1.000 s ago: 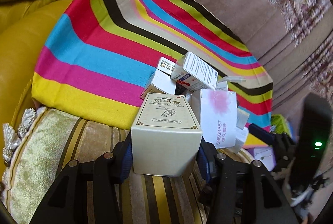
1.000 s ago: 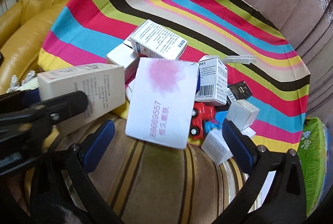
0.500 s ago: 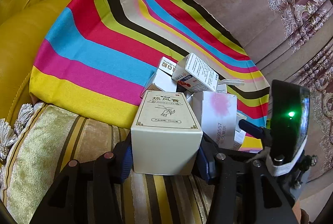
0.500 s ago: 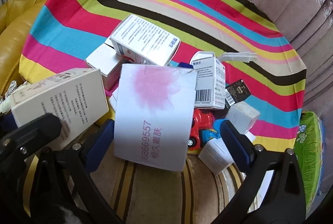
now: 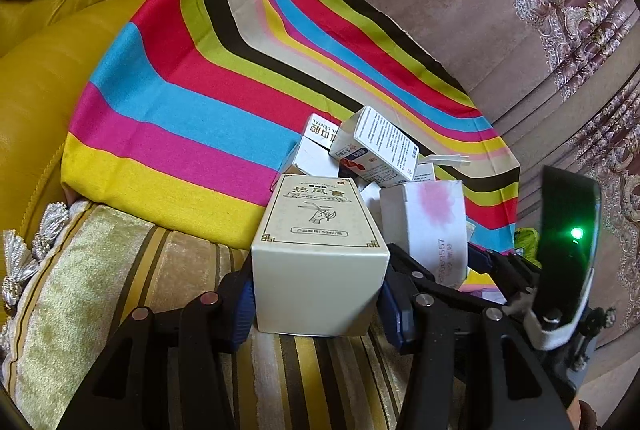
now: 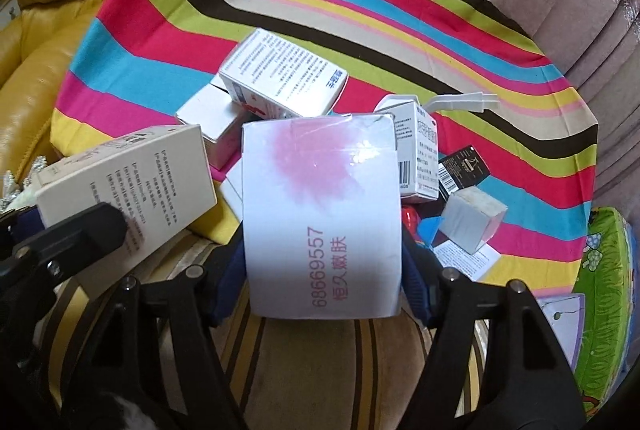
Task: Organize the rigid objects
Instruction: 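Carry cream box with left tool while right tool carries pink-printed box to purple box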
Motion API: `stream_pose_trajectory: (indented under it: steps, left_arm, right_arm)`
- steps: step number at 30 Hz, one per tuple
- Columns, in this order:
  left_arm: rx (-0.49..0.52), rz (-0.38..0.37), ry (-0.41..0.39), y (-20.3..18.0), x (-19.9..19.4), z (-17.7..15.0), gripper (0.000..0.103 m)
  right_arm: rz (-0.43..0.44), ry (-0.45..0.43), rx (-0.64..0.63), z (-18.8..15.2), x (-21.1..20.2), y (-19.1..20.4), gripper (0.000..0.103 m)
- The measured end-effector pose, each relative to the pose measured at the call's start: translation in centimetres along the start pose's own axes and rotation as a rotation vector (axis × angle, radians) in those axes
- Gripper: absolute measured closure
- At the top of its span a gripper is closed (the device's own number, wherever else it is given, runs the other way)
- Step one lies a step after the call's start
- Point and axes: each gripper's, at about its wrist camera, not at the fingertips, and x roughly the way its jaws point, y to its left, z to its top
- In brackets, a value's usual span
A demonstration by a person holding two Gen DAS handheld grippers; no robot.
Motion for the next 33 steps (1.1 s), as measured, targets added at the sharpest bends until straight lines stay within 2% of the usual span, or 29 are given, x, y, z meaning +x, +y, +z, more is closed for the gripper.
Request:
stream_pose_trajectory:
  steps: [7, 17, 24, 33]
  left_arm:
    - [0.015, 0.002, -0.063, -0.5, -1.5, 0.1, 0.051]
    - [0.054, -0.031, -0.056, -2.8, -2.5, -0.7, 0.051]
    - [0.131, -0.108, 0.002, -6.8, -1.7, -1.8, 0.051]
    - [0.315, -0.237, 0.140, -15.8, 1.1, -4.2, 0.051]
  right_arm:
    - [0.033, -0.083, 0.031, -0.7, -2.4, -1.0, 0.032]
    - [0.091, -0.103, 0.087, -2.7, -4.5, -3.5, 0.032]
    - [0.053, -0.085, 0.196, -5.1, -5.6, -8.4, 0.032]
    - [-0.046, -0.016, 0.394, -9.6, -5.1, -17.2, 0.032]
